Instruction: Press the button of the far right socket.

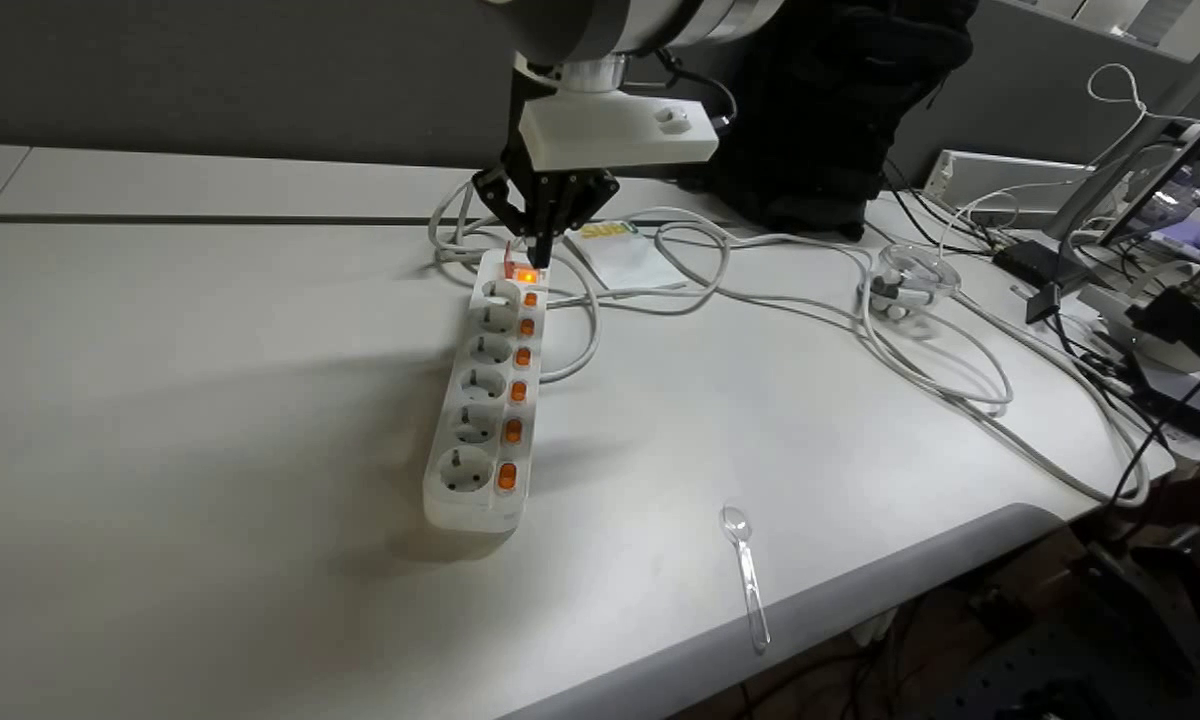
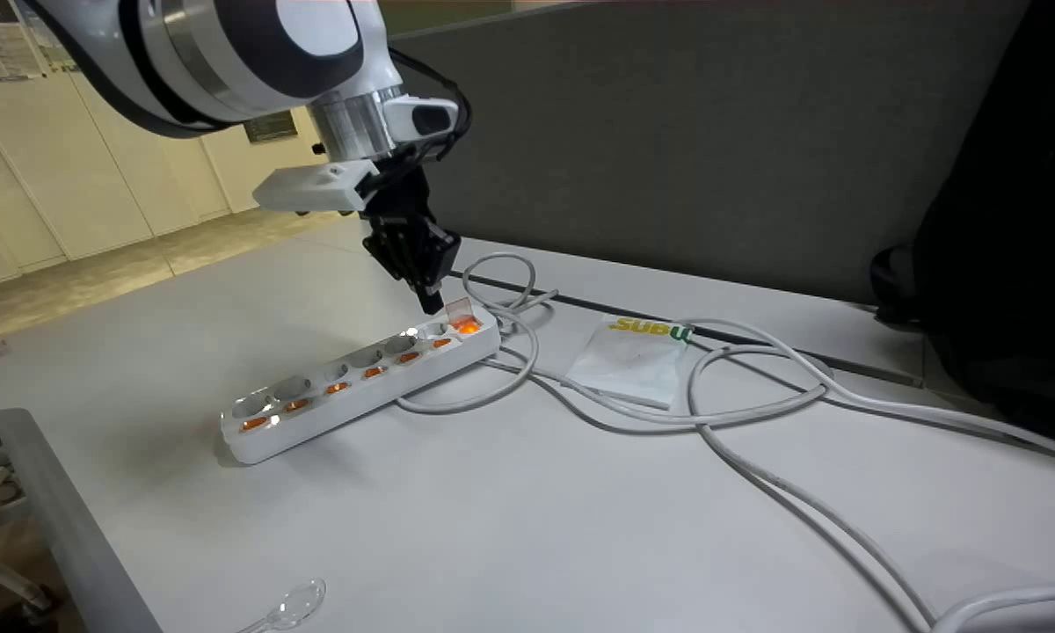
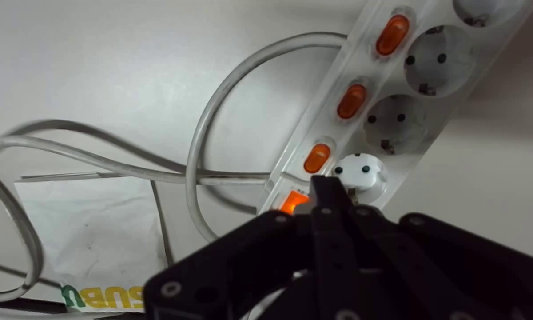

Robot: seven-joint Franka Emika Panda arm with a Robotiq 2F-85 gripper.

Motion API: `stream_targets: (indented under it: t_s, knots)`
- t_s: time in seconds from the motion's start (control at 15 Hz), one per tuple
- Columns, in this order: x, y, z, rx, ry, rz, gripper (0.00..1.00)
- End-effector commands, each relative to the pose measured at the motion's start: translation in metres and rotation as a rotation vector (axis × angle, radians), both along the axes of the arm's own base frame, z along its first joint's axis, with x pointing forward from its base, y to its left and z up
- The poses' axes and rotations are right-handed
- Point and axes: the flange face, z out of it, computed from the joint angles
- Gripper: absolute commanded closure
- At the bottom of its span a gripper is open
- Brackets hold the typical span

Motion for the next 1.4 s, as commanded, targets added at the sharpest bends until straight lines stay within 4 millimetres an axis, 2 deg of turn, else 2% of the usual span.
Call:
stream_targets:
  t_s: [0.0,1.33]
  knots:
    - [0.000,0.000,0.000,0.001,0.001,0.000,0.99]
    - [0.005,-0.008,-0.039,0.045,0.000,0.000,1.00]
